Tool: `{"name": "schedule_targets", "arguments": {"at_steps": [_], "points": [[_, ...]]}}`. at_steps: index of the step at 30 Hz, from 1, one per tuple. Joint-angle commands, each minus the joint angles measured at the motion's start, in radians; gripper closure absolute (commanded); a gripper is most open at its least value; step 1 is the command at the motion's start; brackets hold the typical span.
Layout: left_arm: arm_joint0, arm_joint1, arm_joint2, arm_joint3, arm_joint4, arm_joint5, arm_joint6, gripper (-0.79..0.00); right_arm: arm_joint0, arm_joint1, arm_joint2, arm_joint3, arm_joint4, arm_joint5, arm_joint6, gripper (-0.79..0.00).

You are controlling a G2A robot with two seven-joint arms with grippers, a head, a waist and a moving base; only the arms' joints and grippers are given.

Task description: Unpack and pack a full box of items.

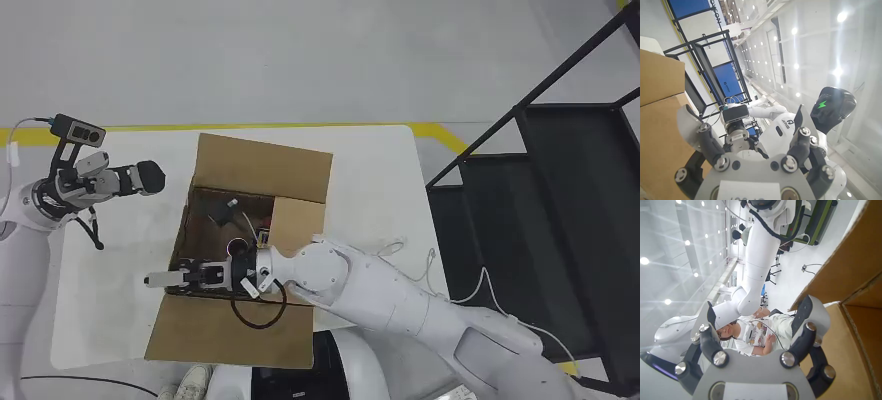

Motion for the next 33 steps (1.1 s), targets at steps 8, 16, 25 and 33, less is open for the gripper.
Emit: {"name": "schedule_targets", "arguments": {"at_steps": [8,16,25,33], "points": [[-0.008,-0.005,0.003,-0.004,0.007,0.028,-0.028,-0.785,0.093,-0.135,-0.113,0.188,-0.035,0.030,-0.081,-0.785],[-0.065,0.003,0.051,0.089,0.166,0.042,0.005,-0.785,0.084,-0.167,-0.104,0.233,-0.102,0.042,-0.087,-0.785],[-0.068,0.010,0.081,0.148,0.388,0.045,0.125,-0.785,-0.029,-0.089,0.023,0.049,-0.218,0.108,-0.035,-0.785],[-0.070,0.008,0.145,0.191,0.589,0.065,0.218,-0.785,-0.204,0.005,0.197,-0.193,-0.316,0.204,0.052,-0.785]]}}
